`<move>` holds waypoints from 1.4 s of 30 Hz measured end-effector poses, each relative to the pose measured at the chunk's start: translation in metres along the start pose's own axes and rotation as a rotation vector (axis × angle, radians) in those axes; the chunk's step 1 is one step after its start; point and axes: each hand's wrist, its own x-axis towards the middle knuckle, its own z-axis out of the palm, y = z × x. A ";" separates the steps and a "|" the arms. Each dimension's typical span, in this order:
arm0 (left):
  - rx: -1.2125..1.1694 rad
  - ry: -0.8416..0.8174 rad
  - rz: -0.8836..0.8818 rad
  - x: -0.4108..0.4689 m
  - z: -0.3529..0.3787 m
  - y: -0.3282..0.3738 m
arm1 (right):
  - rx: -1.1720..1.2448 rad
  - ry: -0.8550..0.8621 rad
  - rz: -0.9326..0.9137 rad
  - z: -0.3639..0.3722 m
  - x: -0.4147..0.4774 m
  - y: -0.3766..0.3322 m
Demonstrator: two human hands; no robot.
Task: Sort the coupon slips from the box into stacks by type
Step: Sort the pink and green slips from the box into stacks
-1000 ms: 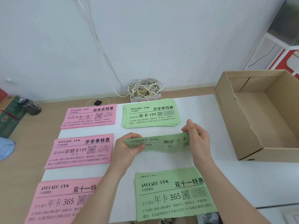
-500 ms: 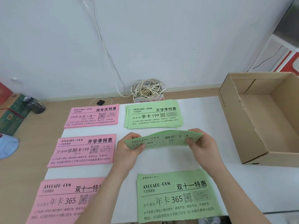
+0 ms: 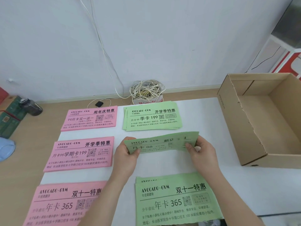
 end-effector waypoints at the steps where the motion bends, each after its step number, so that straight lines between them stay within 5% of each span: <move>1: -0.002 0.021 -0.005 0.000 0.001 0.001 | -0.025 -0.001 0.010 -0.001 0.001 -0.001; 13: 0.629 0.100 0.115 -0.014 -0.003 0.004 | -0.433 -0.079 0.093 0.001 0.003 -0.012; 26: 0.857 0.084 0.161 -0.016 -0.002 0.003 | -0.628 -0.062 0.079 -0.001 0.002 -0.015; 31: 0.800 0.105 0.261 -0.025 -0.005 0.009 | -0.511 -0.046 0.081 -0.016 -0.010 -0.017; 37: 0.815 -0.268 0.487 -0.084 -0.006 0.010 | -0.577 -0.185 0.054 -0.056 -0.062 -0.009; 42: 1.241 -0.623 0.398 -0.122 0.010 0.001 | -0.622 -0.229 0.039 -0.052 -0.105 0.010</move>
